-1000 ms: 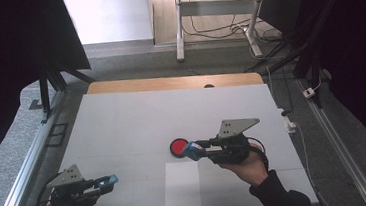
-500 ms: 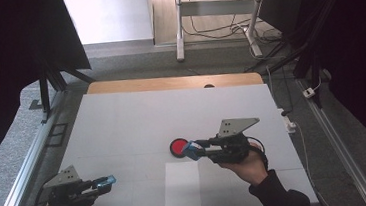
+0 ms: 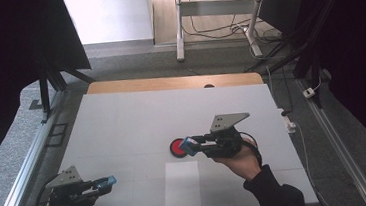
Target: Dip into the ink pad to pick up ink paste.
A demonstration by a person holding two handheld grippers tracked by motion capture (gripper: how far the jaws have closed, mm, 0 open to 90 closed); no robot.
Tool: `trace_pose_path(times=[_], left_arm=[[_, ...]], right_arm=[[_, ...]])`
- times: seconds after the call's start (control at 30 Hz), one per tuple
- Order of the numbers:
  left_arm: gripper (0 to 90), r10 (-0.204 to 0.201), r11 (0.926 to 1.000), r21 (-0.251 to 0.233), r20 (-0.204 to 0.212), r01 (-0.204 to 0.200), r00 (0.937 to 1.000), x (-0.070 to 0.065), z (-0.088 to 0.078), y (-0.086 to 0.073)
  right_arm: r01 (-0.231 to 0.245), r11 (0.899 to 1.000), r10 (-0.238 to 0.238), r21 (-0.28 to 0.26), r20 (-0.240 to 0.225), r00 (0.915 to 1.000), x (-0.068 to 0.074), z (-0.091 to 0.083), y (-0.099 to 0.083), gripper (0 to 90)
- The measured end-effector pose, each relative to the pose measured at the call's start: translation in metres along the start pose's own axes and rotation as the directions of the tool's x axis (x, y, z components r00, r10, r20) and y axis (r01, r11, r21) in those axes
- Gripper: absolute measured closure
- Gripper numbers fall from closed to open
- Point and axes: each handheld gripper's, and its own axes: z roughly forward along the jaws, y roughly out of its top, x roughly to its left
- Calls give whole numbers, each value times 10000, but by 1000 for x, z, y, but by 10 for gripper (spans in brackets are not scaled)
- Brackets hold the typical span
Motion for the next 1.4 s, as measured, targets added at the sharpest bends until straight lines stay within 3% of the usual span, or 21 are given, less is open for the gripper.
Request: trace_pose_path(times=[0.5,0.87,1.4], left_arm=[[681,45,10000,66,1,-45,10000,0,1,0],[682,-38,10000,40,27,38,10000,1,0,0],[682,-29,10000,44,36,28,10000,1,0,0]], right_arm=[[79,9970,-120,766,523,9986,-20,32,5,710],[-162,9874,41,1573,772,9970,-34,56,-1,711],[-48,9606,-248,2779,1031,9944,-44,90,-6,711]])
